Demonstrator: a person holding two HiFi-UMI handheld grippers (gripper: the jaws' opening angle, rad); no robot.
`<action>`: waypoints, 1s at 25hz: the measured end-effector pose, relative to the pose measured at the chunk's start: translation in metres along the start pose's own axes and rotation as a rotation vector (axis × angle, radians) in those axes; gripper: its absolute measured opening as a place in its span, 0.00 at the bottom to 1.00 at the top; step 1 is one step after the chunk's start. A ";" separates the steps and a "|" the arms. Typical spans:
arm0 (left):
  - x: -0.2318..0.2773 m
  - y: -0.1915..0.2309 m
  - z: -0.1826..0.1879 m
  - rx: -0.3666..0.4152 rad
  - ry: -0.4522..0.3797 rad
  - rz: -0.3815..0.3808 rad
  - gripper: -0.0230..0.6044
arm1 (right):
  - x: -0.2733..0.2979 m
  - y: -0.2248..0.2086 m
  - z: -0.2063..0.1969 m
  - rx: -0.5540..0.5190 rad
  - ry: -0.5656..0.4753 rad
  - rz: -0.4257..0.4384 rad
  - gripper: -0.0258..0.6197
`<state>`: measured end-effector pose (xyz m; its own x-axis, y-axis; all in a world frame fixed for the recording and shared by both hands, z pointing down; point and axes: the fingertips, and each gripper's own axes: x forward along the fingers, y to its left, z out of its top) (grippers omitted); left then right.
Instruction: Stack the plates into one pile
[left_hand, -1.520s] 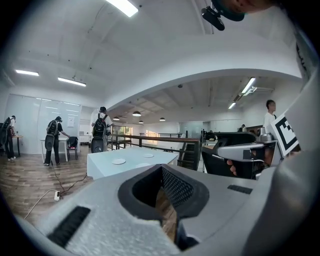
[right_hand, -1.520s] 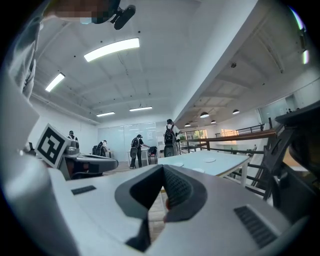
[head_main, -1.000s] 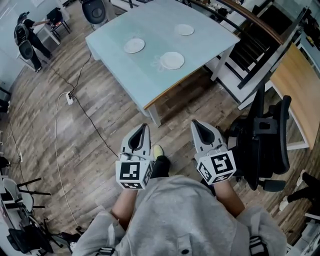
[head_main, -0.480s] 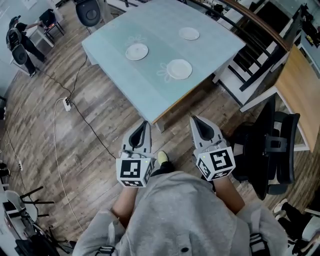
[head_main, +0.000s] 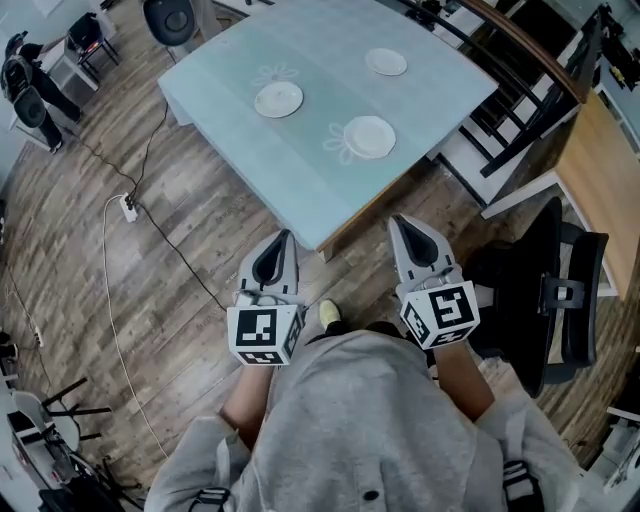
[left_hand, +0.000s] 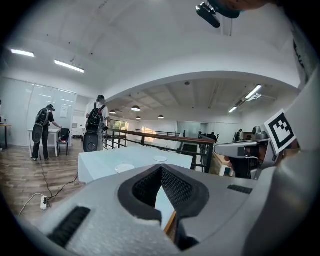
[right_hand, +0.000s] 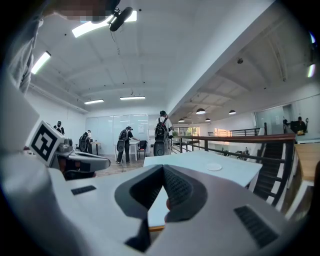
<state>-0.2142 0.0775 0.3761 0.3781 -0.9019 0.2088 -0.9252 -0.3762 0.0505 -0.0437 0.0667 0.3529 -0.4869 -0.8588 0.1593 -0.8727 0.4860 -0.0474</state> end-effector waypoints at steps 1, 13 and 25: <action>0.000 0.002 -0.001 -0.004 0.000 -0.001 0.07 | 0.001 0.002 -0.001 -0.005 0.003 0.000 0.08; 0.015 0.012 -0.003 -0.015 0.005 -0.004 0.07 | 0.012 -0.002 -0.006 -0.034 0.029 -0.007 0.08; 0.082 0.034 0.003 -0.008 0.036 0.028 0.07 | 0.066 -0.057 -0.001 -0.030 0.030 -0.009 0.08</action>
<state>-0.2145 -0.0101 0.3916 0.3506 -0.9039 0.2449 -0.9357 -0.3489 0.0521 -0.0261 -0.0172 0.3668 -0.4773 -0.8581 0.1894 -0.8753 0.4834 -0.0160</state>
